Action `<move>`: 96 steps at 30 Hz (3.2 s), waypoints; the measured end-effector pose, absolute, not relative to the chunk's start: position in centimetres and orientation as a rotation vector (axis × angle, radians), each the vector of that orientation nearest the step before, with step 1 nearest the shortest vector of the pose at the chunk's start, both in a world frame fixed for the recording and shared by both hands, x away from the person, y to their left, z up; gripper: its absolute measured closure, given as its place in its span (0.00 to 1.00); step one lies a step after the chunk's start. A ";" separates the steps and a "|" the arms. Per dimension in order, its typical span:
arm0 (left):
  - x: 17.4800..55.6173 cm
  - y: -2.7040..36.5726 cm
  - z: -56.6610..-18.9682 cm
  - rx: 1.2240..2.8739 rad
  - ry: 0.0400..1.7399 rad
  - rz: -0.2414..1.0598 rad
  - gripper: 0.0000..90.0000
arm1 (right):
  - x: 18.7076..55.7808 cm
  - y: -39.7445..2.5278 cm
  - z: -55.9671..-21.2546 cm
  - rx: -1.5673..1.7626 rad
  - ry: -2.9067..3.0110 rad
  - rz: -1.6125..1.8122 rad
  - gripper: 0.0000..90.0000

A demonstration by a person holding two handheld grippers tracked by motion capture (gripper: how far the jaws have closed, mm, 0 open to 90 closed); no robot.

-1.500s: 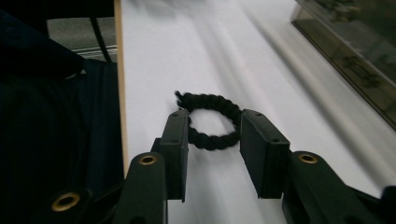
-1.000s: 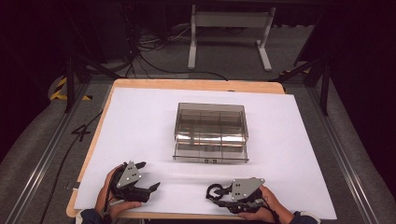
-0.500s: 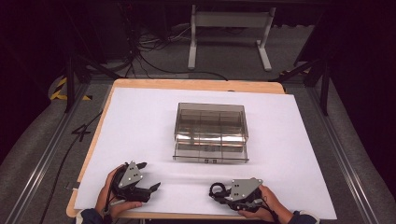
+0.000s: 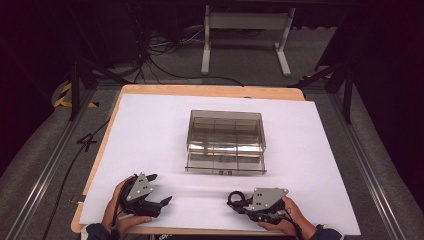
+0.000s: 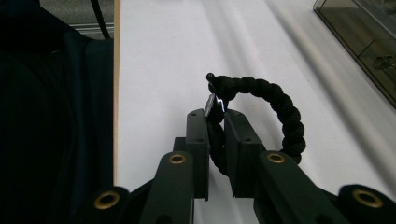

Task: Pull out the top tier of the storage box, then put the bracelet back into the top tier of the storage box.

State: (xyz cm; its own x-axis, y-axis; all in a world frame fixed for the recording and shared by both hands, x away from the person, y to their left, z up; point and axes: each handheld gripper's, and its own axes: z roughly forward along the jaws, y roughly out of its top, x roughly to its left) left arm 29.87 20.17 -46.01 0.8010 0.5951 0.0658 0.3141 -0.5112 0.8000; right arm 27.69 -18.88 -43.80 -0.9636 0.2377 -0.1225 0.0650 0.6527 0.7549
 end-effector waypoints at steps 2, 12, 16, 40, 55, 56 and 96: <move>29.9 20.2 -46.0 2.146 0.662 0.426 0.17 | 27.6 -19.1 -43.7 0.259 2.654 1.208 0.90; 30.0 20.2 -46.0 2.140 0.676 0.417 0.16 | 27.8 -19.8 -43.0 0.287 2.623 1.237 0.90; 29.9 20.2 -46.1 2.138 0.681 0.413 0.16 | 27.9 -20.1 -42.9 0.289 2.619 1.238 0.90; 30.0 20.0 -46.0 2.160 0.680 0.434 0.16 | 26.7 -20.9 -38.5 0.251 2.526 1.325 0.90; 30.0 20.1 -46.0 2.150 0.682 0.426 0.16 | 27.3 -19.9 -35.5 0.236 2.486 1.307 0.90; 30.0 20.1 -46.0 2.149 0.681 0.424 0.16 | 27.5 -19.7 -35.3 0.237 2.483 1.297 0.90; 30.1 20.0 -46.1 2.169 0.672 0.408 0.16 | 34.9 -15.4 -34.7 0.369 2.577 1.091 0.89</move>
